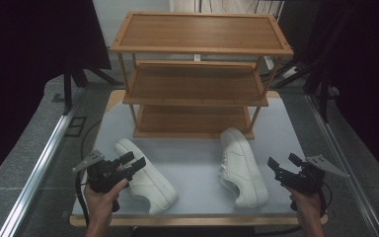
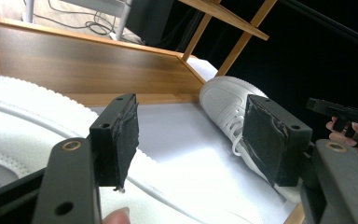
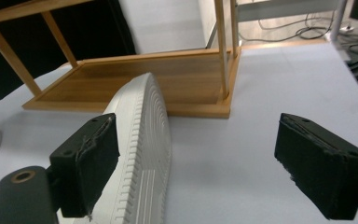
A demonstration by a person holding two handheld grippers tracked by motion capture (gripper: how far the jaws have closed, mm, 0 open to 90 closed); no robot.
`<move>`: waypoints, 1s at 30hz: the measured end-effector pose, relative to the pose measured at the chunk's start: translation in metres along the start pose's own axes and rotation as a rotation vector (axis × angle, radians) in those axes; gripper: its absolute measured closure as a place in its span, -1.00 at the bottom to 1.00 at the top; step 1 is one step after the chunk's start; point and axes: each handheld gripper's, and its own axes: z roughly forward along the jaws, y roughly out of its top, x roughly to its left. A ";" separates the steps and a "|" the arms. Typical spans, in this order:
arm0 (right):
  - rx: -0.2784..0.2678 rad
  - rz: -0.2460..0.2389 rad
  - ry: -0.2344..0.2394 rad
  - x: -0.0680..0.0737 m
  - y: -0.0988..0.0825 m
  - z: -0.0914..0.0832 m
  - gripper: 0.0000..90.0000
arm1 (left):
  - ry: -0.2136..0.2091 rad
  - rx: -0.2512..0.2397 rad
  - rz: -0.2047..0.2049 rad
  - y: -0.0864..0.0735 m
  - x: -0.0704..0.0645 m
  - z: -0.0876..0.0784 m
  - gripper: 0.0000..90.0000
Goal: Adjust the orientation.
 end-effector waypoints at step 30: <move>0.017 0.010 0.074 0.007 -0.003 -0.004 -0.40 | 0.024 0.014 -0.032 -0.005 -0.001 0.005 0.07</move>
